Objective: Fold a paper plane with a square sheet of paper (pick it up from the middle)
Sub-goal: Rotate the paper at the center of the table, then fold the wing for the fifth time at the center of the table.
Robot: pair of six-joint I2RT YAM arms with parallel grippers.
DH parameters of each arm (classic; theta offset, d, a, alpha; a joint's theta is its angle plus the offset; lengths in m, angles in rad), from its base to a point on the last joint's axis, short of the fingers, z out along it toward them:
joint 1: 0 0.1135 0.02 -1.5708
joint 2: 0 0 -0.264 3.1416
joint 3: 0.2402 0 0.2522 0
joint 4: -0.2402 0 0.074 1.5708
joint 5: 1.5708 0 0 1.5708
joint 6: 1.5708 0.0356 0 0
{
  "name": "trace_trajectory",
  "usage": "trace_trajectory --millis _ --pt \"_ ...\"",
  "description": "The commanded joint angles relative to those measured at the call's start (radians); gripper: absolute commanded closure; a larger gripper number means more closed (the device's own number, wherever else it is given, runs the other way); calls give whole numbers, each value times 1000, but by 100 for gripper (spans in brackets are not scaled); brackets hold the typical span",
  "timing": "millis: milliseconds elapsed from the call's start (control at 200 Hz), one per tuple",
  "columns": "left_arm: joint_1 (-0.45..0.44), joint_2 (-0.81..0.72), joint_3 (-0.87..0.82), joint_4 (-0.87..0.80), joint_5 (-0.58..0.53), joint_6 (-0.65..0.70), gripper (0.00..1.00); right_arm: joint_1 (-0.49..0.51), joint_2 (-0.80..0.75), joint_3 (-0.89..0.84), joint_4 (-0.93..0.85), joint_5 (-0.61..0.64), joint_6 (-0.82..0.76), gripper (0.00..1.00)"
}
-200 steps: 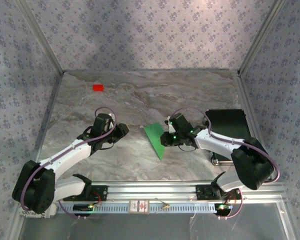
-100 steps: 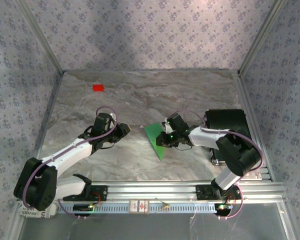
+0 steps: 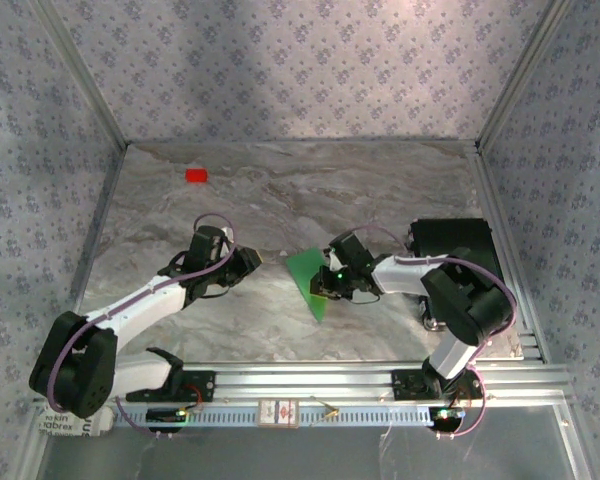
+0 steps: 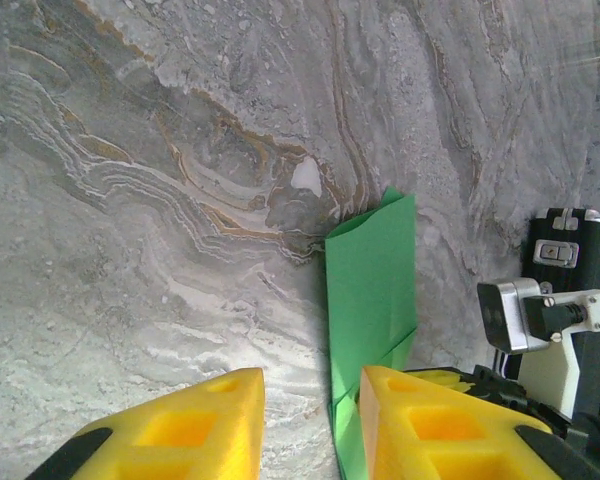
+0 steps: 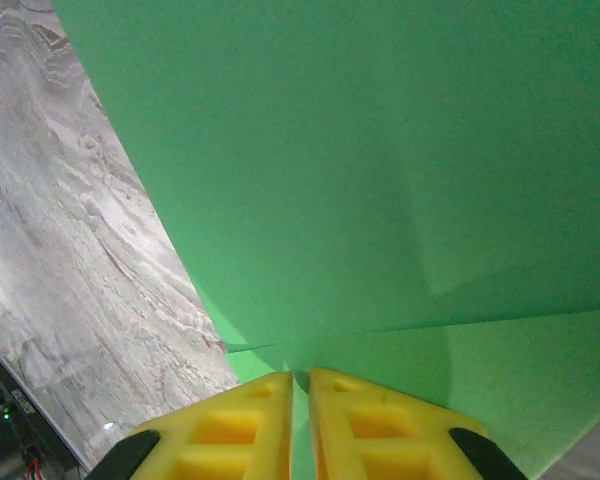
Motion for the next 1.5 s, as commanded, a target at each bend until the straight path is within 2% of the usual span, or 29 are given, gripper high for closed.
trace_trajectory --millis 0,65,185,295,500,685,984,1314,1499 --pt "4 11 -2 24 24 -4 70 37 40 -22 -25 87 121 85" --pt "4 13 -4 27 29 -8 72 51 36 -44 19 121 206 85" --pt "4 32 -5 40 47 -20 76 114 7 -133 215 234 489 85" --pt "4 58 -2 59 72 -27 81 175 17 -126 306 288 609 85" --pt "0 94 23 75 119 -33 85 176 -70 -88 299 310 546 84" --pt "-33 171 70 96 168 -23 86 154 -199 -77 104 406 403 83" --pt "-135 372 200 125 224 -29 91 56 -235 -106 59 323 273 83" --pt "-140 481 229 133 229 -27 92 -5 -216 -117 62 239 233 81" --pt "-142 531 224 127 220 -16 95 -22 -213 -116 60 189 204 74"
